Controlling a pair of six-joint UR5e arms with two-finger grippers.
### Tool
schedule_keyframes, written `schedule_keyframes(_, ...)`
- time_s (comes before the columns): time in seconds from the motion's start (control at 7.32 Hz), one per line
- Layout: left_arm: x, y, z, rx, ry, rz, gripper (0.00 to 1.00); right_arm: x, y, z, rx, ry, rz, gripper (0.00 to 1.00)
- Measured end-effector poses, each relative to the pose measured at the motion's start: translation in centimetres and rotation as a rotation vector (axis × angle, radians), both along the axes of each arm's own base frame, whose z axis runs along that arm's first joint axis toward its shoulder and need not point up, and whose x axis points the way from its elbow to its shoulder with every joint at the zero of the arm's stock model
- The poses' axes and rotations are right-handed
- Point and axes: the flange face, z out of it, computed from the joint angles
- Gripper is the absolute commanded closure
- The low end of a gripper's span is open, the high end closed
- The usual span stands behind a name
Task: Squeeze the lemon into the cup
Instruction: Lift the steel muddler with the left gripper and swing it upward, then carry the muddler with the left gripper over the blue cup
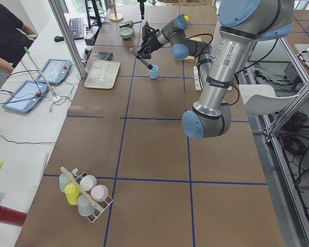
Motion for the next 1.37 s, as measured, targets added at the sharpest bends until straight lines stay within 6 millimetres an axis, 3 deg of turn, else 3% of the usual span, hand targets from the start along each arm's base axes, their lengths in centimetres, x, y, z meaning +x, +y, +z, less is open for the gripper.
schedule_keyframes(0.68, 0.6, 0.3, -1.1, 0.124, 0.036, -0.083, 1.00, 0.3, -0.1, -0.1, -0.006, -0.003, 0.010, 0.00)
schedule_keyframes(0.96, 2.6, 3.0, -1.9, 0.200, 0.071, -0.280, 1.00, 0.7, -0.2, 0.0, -0.006, -0.002, 0.017, 0.00)
schedule_keyframes(1.09, 3.8, 3.5, -1.5, 0.214, 0.073, -0.327, 1.00, 0.9, -0.2, 0.2, -0.009, 0.001, 0.020, 0.00)
schedule_keyframes(1.37, 5.2, 3.8, -1.3, 0.278, -0.034, -0.338, 1.00, 2.6, 0.1, 2.5, -0.039, 0.019, 0.043, 0.00)
